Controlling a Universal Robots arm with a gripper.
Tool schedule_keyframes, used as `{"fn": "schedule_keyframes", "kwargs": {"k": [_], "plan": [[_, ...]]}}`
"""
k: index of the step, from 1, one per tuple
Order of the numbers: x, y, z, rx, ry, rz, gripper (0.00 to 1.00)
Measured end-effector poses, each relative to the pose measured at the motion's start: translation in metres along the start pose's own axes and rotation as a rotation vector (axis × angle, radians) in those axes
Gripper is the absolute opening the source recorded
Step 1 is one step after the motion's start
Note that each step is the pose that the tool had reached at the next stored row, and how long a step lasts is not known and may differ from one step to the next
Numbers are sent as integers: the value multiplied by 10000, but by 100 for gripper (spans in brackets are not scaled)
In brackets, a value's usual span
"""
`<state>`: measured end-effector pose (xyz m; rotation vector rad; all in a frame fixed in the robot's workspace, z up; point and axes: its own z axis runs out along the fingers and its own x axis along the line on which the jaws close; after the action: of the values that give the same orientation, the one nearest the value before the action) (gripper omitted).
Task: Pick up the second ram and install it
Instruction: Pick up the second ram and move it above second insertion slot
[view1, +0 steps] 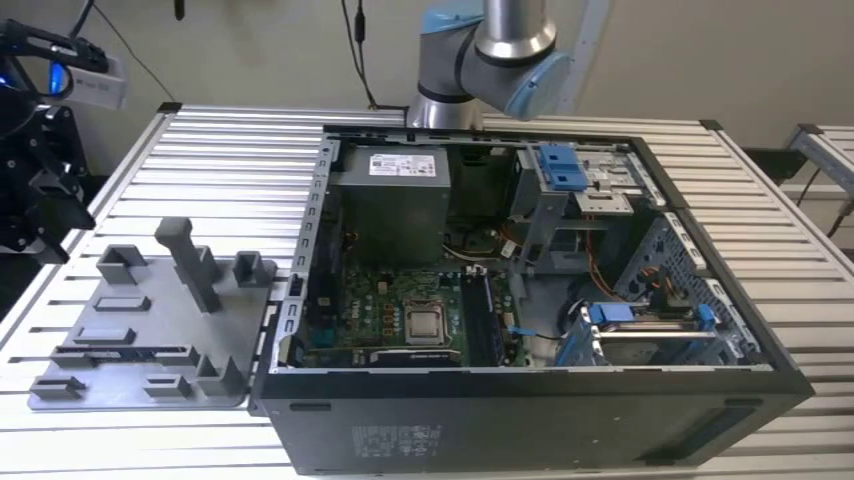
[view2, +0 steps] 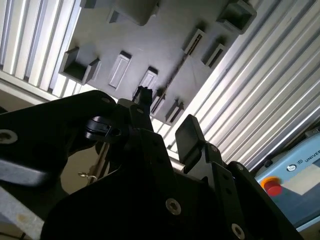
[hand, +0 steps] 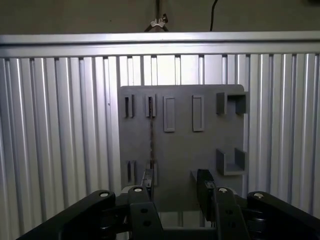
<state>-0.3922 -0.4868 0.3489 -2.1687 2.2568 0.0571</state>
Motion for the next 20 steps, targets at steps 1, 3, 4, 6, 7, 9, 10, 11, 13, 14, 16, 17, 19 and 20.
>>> {"fn": "schedule_keyframes", "kwargs": {"k": [1, 3, 4, 6, 7, 9, 10, 11, 13, 14, 16, 17, 19, 20], "plan": [[0, 0, 11, 3, -2, 0, 48], [1, 2, 29, 3, 0, -1, 48], [1, 5, 42, 4, -1, 0, 48], [2, 15, 68, 5, -1, 1, 48], [4, 22, 83, 5, 0, -1, 48], [5, 35, 112, 4, 0, -1, 48], [6, 40, 126, 4, 0, -1, 48], [7, 46, 140, 4, 0, -1, 48], [8, 56, 168, 4, -1, -1, 48], [8, 60, 182, 4, -1, 0, 48], [10, 69, 208, 4, -1, -1, 48], [10, 73, 222, 4, 0, -1, 48], [12, 84, 256, 5, -1, 0, 48], [13, 90, 271, 4, 0, 0, 48]]}}
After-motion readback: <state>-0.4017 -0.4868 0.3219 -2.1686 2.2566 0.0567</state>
